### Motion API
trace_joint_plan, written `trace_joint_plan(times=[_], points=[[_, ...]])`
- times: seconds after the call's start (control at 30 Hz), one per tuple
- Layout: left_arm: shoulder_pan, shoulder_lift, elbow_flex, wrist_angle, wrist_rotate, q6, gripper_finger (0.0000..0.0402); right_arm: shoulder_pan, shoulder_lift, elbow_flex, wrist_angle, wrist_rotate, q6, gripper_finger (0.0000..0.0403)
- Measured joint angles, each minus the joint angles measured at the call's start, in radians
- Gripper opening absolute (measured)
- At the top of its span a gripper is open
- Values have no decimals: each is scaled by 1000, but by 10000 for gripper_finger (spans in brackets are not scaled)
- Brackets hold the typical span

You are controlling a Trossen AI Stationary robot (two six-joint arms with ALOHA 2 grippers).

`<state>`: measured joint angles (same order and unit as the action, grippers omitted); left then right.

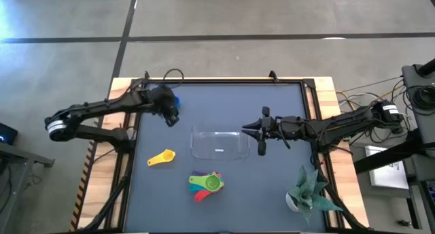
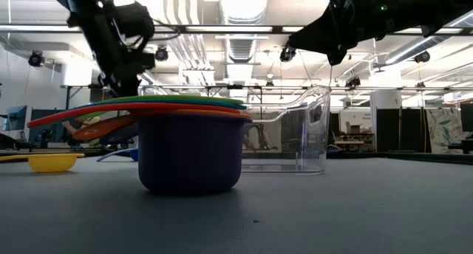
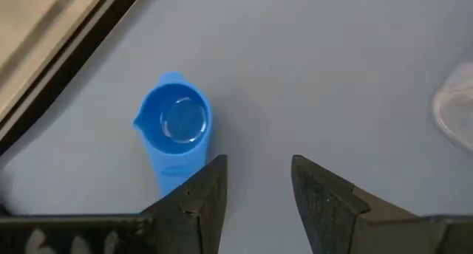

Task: Nest measuring cups in basket
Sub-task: Stack the blue measuring cup on top of the green measuring cup

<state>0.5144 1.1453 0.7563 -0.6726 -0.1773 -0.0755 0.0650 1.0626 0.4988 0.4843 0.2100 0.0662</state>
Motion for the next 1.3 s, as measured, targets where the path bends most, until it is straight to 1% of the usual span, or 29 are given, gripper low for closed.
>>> trace_joint_plan(times=[0.13, 0.27, 0.37, 0.47, 0.57, 0.73, 0.8, 0.87, 0.93, 1.0, 1.13, 1.17, 1.2, 1.3], points=[[70, 54, 6, 31, 69, 60, 168, 0, 0, 0, 0, 0, -15, 60], [80, 124, 35, 50, 72, 103, 216, 0, 0, 0, 0, 0, -23, 62], [80, 189, 49, 74, 62, 134, 243, 0, 0, 0, -1, 0, -27, 63], [80, 254, 64, 80, 57, 164, 254, 0, 0, 0, -5, 0, -27, 63], [83, 317, 64, 79, 47, 195, 252, 0, 0, 0, -13, 0, -26, 64], [112, 409, 64, 79, -85, 217, 231, 0, 0, 0, -15, 0, -26, 61], [131, 431, 64, 80, -91, 223, 220, 0, 0, 0, -15, 0, -26, 61], [145, 448, 64, 87, -64, 224, 202, 0, 0, 0, -15, 0, -26, 63], [153, 458, 64, 96, -51, 225, 173, 0, 0, 0, -15, 0, -26, 63], [155, 464, 64, 102, -48, 227, 132, 0, 0, 0, -15, 0, -26, 63], [155, 455, 65, 94, -48, 236, 31, 0, 0, 0, -15, 1, -26, 59], [155, 447, 71, 73, -48, 232, 18, 0, 0, 0, -15, 1, -25, 59], [155, 436, 79, 49, -48, 227, 14, 0, 0, 0, -15, 1, -24, 59], [149, 389, 114, -26, -53, 207, 16, 0, 0, 0, -15, 1, -24, 60]])
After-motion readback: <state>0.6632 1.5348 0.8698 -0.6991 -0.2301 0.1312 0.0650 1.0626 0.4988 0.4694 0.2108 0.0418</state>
